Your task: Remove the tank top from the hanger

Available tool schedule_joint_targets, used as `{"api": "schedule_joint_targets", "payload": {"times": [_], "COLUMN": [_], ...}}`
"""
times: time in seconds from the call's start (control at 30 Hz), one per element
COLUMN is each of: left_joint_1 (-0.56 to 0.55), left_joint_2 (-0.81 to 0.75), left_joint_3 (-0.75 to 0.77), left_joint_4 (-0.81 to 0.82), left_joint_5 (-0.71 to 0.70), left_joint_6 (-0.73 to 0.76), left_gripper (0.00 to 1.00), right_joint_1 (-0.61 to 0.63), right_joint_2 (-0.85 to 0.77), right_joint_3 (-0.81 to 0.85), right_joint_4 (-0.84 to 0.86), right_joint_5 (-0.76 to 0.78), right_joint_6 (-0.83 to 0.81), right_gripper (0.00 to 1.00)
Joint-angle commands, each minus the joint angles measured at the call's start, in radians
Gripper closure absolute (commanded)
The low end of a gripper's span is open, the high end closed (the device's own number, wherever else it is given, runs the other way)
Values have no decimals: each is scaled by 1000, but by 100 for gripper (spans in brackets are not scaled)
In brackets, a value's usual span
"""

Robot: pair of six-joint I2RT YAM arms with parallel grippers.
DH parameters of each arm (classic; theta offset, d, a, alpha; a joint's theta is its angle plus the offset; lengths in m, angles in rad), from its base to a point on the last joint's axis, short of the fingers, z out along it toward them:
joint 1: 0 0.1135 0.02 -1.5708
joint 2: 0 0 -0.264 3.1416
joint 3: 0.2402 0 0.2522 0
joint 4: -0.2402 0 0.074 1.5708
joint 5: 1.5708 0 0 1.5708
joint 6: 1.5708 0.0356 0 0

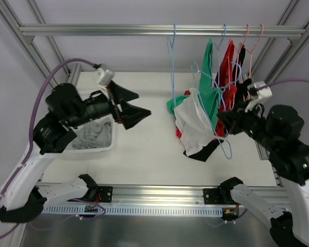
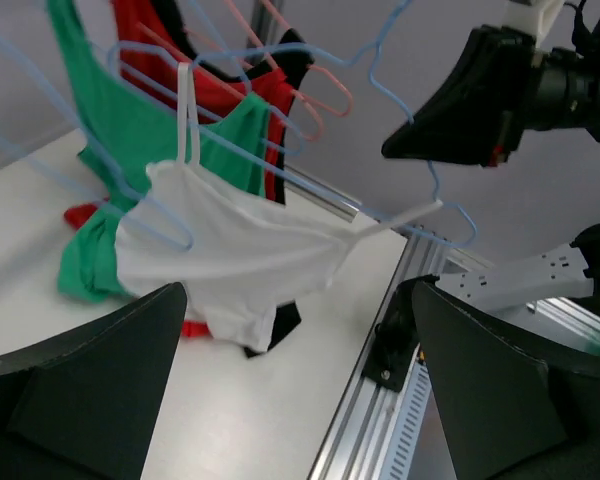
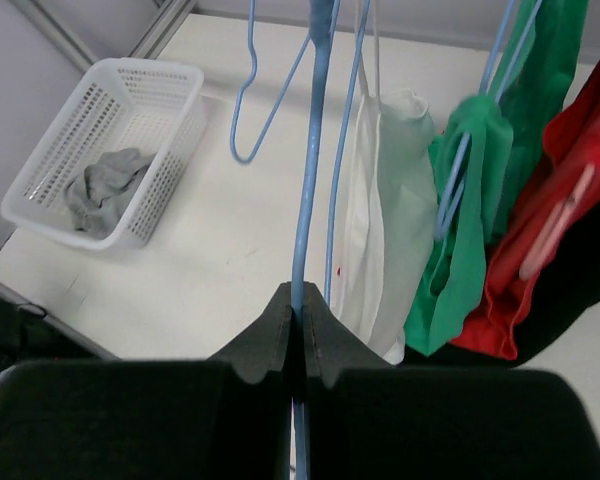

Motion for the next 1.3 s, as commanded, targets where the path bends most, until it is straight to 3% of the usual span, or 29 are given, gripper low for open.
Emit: {"api": "schedule_joint_targets", "payload": {"times": [0.0,0.07,0.27,0.43,0.47,0.57,0.67,0.7,0.73,0.83,0.9,0.93,1.1,1.27], "left_joint_1": [-288,-393,-445,-461,-459,-461,-461,-459,-459,-459,-461,-461,-461,-462], "left_joint_2": [190,325,616,730,745,763,771,771,774,763,753,750,650,510], "left_joint_3": [158,264,505,599,607,610,604,602,599,570,549,544,446,302], "left_joint_4": [35,38,48,52,55,67,72,75,75,77,81,83,103,133], "left_joint_5": [-338,-431,-383,-363,-361,-364,-367,-369,-372,-370,-378,-389,-551,-878], "left_joint_6": [154,237,279,279,279,279,279,279,279,279,279,279,239,182], "left_gripper": [1,1,2,17,26,36,52,65,71,76,89,100,100,100], "right_joint_1": [5,5,5,5,5,3,5,5,3,5,5,5,3,3], "right_joint_2": [-117,-190,-256,-250,-245,-236,-233,-233,-233,-227,-227,-227,-250,-323], "right_joint_3": [-5,25,160,246,254,280,295,297,300,302,300,295,187,84], "right_joint_4": [-183,-258,-422,-473,-477,-491,-490,-488,-488,-487,-481,-471,-461,-471], "right_joint_5": [-57,-87,-111,-103,-111,-129,-140,-138,-129,-131,-137,-135,-186,-399], "right_joint_6": [46,52,37,20,17,11,14,15,15,17,20,18,-15,-81], "right_gripper": [100,100,100,100,100,100,100,100,100,100,100,100,100,100]}}
